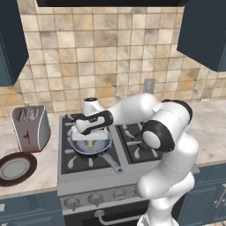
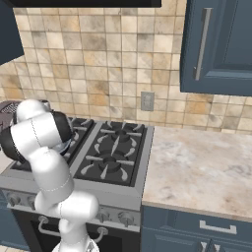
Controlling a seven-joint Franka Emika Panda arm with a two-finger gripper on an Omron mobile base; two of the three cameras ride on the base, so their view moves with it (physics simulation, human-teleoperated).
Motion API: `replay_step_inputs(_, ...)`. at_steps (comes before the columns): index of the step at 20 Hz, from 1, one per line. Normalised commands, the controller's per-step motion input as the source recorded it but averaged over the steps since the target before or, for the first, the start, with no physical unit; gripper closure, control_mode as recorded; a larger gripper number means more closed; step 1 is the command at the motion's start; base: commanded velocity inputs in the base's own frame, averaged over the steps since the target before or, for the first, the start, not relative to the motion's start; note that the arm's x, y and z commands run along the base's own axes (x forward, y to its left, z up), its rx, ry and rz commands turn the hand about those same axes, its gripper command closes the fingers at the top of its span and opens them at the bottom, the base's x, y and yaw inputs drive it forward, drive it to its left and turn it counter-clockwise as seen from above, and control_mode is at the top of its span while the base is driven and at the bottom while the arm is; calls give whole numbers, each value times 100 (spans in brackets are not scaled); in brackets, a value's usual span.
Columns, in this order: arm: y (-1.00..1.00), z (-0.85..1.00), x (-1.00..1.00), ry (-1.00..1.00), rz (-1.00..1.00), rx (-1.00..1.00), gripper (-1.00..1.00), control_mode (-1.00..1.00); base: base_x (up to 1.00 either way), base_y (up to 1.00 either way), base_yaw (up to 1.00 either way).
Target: Pick up the butter stick and place it in the pan. Then turn on the burner for the pan.
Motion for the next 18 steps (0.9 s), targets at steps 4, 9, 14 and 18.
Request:
replay_step_inputs(4,0,-11,9,0,0,0,100,-100,0,0,0)
replay_step_inputs(9,0,-4,4,0,0,0,-100,-100,0,0,0)
replay_step_inputs(14,0,0,0,0,0,0,-100,-100,0,0,0)
replay_step_inputs(18,0,0,0,0,0,0,-100,-100,0,0,0)
